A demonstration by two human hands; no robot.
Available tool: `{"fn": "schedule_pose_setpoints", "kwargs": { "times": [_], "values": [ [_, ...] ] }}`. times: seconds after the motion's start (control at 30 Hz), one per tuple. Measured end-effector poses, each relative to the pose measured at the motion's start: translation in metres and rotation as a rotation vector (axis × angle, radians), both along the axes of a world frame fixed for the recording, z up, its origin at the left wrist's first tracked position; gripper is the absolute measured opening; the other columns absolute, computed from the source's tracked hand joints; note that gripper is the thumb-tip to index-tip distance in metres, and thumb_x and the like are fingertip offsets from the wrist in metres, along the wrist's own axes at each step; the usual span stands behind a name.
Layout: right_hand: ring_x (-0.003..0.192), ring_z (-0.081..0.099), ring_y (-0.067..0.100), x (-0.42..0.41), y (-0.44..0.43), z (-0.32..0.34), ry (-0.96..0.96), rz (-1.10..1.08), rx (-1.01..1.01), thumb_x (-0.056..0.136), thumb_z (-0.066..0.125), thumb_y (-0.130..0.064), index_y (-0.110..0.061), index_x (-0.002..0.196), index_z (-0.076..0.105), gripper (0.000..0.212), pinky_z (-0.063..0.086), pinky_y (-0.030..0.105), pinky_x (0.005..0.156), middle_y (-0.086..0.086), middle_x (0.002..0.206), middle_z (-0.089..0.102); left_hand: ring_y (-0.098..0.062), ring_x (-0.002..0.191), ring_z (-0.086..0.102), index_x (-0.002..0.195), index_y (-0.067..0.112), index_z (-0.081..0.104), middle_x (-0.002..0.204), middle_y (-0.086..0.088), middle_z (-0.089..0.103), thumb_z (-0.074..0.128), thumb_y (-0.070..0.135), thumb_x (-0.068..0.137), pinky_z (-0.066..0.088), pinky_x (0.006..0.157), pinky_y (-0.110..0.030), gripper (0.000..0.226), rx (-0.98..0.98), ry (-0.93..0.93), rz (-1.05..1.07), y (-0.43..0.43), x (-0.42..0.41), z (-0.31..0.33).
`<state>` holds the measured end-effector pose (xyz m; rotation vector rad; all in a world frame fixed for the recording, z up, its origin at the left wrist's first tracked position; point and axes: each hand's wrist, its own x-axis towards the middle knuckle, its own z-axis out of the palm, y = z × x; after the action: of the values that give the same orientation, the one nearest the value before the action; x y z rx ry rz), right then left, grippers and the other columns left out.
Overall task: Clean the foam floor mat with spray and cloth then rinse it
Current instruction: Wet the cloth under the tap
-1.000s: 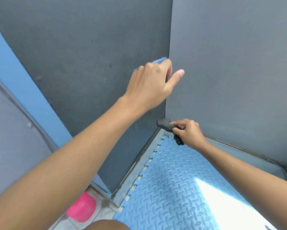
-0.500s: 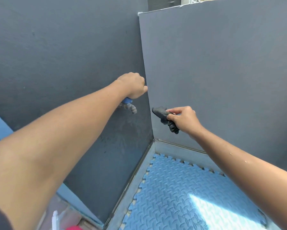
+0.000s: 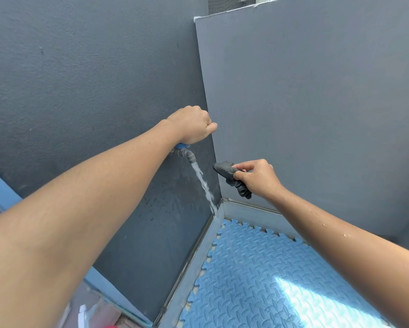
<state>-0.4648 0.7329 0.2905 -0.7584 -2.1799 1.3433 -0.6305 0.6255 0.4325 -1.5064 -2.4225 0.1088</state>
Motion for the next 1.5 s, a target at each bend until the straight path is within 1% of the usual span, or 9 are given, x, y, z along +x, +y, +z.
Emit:
{"fn": "schedule_pose_setpoints", "kwargs": {
  "times": [0.3,0.87,1.03,1.13,1.2,1.27,1.33,1.4,1.5],
  "values": [
    [0.093,0.070,0.011,-0.010,-0.001,-0.012,-0.011,0.014,-0.004,0.082,0.069,-0.019,-0.026,0.099,0.082,0.023,0.059,0.035,0.090,-0.006,0.084,0.078,-0.023,0.054,0.040,0.059,0.008,0.041,0.058,-0.009,0.045,0.036,0.040,0.105,0.028,0.053,-0.034,0.056,0.010,-0.040,-0.007,-0.001,-0.001,-0.002],
    [0.088,0.069,0.006,-0.020,-0.004,-0.031,-0.032,0.047,0.014,0.085,0.069,-0.021,-0.026,0.104,0.081,0.023,0.061,0.031,0.082,-0.006,0.087,0.077,-0.028,0.065,0.045,0.063,0.014,0.036,0.065,-0.004,0.042,0.043,0.049,0.104,0.034,0.063,-0.034,0.055,0.041,-0.254,0.175,-0.001,-0.003,0.000],
    [0.071,0.069,0.006,-0.002,-0.002,-0.053,-0.074,0.029,-0.023,0.086,0.067,-0.018,-0.024,0.102,0.081,0.022,0.062,0.030,0.075,-0.007,0.079,0.077,-0.038,0.120,0.058,0.122,0.011,0.062,0.127,-0.012,0.061,0.051,0.054,0.102,0.039,0.087,-0.039,0.049,0.050,-0.191,0.484,0.004,0.007,0.007],
    [0.058,0.071,0.012,0.010,-0.004,-0.081,-0.097,0.005,-0.089,0.087,0.066,-0.011,-0.021,0.099,0.080,0.021,0.059,0.027,0.054,-0.001,0.071,0.077,-0.039,0.125,0.057,0.132,0.007,0.057,0.135,-0.017,0.058,0.055,0.039,0.104,0.045,0.093,-0.041,0.043,0.170,-0.012,0.447,0.007,0.023,-0.002],
    [0.055,0.070,0.019,0.014,-0.012,-0.119,-0.124,-0.018,-0.140,0.087,0.064,-0.009,-0.020,0.103,0.077,0.024,0.058,0.032,0.050,0.006,0.072,0.076,-0.038,0.114,0.060,0.122,0.007,0.060,0.124,-0.018,0.059,0.056,0.029,0.103,0.046,0.087,-0.045,0.029,0.356,0.119,0.231,0.004,0.035,-0.023],
    [0.076,0.073,0.024,0.016,-0.024,-0.171,-0.215,-0.048,-0.041,0.089,0.064,-0.014,-0.020,0.110,0.076,0.025,0.060,0.037,0.068,0.009,0.090,0.075,-0.035,0.092,0.061,0.103,0.006,0.066,0.102,-0.016,0.062,0.059,0.024,0.097,0.046,0.075,-0.044,0.020,0.656,0.179,-0.164,0.004,0.057,-0.059],
    [0.096,0.066,0.027,0.021,-0.043,-0.225,-0.346,0.003,0.106,0.092,0.061,-0.019,-0.021,0.113,0.074,0.025,0.053,0.035,0.083,0.008,0.108,0.064,-0.033,0.076,0.059,0.090,0.004,0.068,0.085,-0.014,0.060,0.060,0.019,0.093,0.047,0.066,-0.041,0.017,0.802,0.073,-0.418,0.004,0.083,-0.110],
    [0.100,0.061,0.029,0.030,-0.067,-0.278,-0.401,0.119,0.185,0.092,0.056,-0.018,-0.019,0.113,0.072,0.026,0.051,0.036,0.082,0.008,0.110,0.056,-0.031,0.076,0.060,0.091,0.006,0.068,0.085,-0.011,0.059,0.060,0.020,0.094,0.049,0.066,-0.040,0.016,0.684,-0.104,-0.422,0.003,0.092,-0.183],
    [0.103,0.059,0.032,0.058,-0.106,-0.350,-0.454,0.356,0.333,0.090,0.059,-0.017,-0.020,0.120,0.068,0.031,0.053,0.038,0.074,0.009,0.113,0.055,-0.033,0.095,0.066,0.108,0.009,0.069,0.102,-0.010,0.065,0.060,0.023,0.095,0.054,0.081,-0.043,0.021,0.393,-0.398,-0.173,-0.017,0.071,-0.315]
  ]
}}
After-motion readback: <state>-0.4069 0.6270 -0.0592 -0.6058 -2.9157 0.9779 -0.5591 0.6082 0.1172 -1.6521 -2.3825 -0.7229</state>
